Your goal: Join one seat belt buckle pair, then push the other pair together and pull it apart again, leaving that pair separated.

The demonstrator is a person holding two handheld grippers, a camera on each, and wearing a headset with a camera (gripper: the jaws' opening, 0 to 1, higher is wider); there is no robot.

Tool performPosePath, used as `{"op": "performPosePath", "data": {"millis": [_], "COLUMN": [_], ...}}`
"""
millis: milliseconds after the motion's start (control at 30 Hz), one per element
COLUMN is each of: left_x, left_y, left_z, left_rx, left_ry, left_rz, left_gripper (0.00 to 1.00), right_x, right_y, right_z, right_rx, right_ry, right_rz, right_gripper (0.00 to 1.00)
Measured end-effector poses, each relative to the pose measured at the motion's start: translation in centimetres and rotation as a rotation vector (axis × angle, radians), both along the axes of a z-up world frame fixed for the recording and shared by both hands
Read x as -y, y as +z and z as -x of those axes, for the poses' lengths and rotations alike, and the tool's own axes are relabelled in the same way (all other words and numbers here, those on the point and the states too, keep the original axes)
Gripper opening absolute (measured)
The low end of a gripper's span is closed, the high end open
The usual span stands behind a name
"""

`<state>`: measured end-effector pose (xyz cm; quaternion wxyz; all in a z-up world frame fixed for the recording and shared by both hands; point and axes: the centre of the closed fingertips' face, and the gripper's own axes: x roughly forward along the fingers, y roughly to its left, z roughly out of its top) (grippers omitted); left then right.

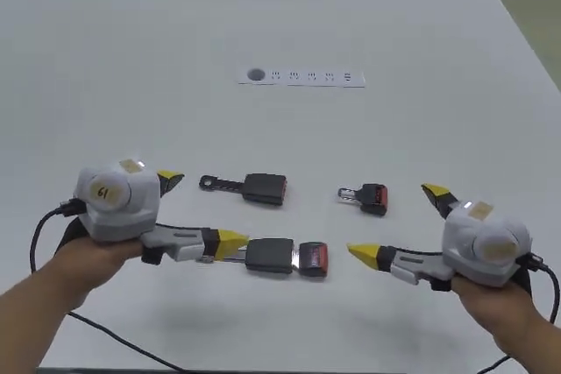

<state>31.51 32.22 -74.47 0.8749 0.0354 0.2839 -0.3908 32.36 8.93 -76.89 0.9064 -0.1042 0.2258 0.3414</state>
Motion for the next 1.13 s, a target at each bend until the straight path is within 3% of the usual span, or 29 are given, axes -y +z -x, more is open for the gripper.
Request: {"op": "performPosePath", "data": {"millis": [300, 467, 800, 1133], "left_x": [-1.9, -3.1, -4.3, -3.9], "left_y": [0.3, 0.4, 0.8, 1.4], "left_z": [3.3, 4.6, 6.3, 7.1], "left_rx": [0.000, 0.002, 0.014, 0.021], "left_ry": [0.031, 0.050, 0.080, 0.077], "left_rz": [0.010, 0.015, 0.032, 0.054], "left_gripper": [1.00, 1.00, 1.00, 1.00], "right_x": [0.4, 0.6, 0.6, 0.7], "right_y": [0.9, 0.9, 0.7, 1.1], "right_z": [3.2, 4.8, 6.9, 7.4], "right_rx": [0.019, 0.019, 0.016, 0.026], "right_ry": [0.001, -0.012, -0.016, -0.029], "right_rz": [-0.002, -0.009, -0.007, -0.013], "right_gripper": [1.00, 1.00, 1.00, 1.00]}}
